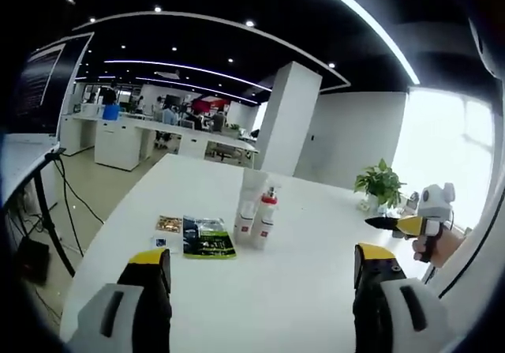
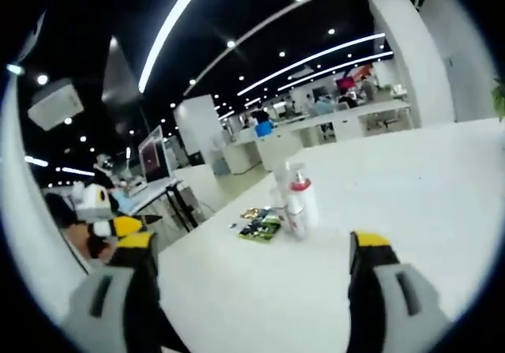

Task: Arrange the skincare products in the storage area until every visible bottle or jar stands upright without overlapping.

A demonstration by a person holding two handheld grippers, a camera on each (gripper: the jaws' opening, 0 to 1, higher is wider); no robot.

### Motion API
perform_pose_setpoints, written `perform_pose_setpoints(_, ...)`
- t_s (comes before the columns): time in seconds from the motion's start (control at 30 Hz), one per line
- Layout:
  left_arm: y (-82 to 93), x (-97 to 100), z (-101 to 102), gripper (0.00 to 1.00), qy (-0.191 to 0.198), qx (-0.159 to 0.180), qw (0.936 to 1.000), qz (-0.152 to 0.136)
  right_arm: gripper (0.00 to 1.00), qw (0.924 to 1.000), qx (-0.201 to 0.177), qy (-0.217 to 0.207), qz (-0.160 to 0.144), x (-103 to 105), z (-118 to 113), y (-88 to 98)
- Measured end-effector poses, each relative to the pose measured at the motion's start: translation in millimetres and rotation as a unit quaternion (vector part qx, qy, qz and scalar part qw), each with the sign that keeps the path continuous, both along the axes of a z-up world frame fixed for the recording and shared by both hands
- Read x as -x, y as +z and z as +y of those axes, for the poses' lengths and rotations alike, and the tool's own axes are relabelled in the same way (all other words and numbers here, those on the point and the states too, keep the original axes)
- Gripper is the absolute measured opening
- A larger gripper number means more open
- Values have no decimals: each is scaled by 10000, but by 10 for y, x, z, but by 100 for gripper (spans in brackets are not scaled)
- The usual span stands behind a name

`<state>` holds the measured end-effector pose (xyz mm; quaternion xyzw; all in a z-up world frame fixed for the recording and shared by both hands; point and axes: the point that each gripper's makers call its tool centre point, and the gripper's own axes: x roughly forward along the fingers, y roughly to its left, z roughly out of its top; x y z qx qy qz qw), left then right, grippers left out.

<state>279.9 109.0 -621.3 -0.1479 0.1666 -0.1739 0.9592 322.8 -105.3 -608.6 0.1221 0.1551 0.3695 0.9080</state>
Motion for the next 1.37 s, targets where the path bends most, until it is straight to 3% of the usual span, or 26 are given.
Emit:
perform_pose_setpoints(0.13,91,-42,8,100,75,61,9999,-86,99,9999,81,62,25,-23,56,-16)
perform_pose_setpoints(0.2,124,-85,102,100,286,-8,9994,-171,99,9999,91,91,-34,-38,71,15)
perform_pose_setpoints(0.3,220,-107,208,100,505,183,9981,-289,99,10000,6,78,-52,-85,92,60)
perform_pose_setpoints(0.37,226,-98,230,100,511,127,9983,-257,99,9999,30,68,-70,-88,109,57)
perform_pose_setpoints(0.43,271,-89,258,100,518,137,9984,-207,98,9993,172,-119,-307,-125,76,88)
perform_pose_setpoints(0.53,441,-44,295,100,516,-40,9980,-373,98,9995,77,-101,-279,-113,166,90)
perform_pose_setpoints(0.63,478,-6,339,100,531,-143,9977,-407,99,9995,33,-79,-319,-120,238,128)
perform_pose_setpoints(0.77,443,74,446,100,656,-154,9970,-393,99,9991,-59,4,-430,-100,318,204)
perform_pose_setpoints(0.93,353,163,490,100,643,-234,9973,-269,99,9990,55,44,-449,-41,341,173)
perform_pose_setpoints(1.17,285,208,483,100,542,-209,9982,-179,99,9996,-21,15,-266,86,429,65)
perform_pose_setpoints(1.37,218,326,546,100,517,-230,9984,-34,99,9998,-32,203,-67,161,703,-63)
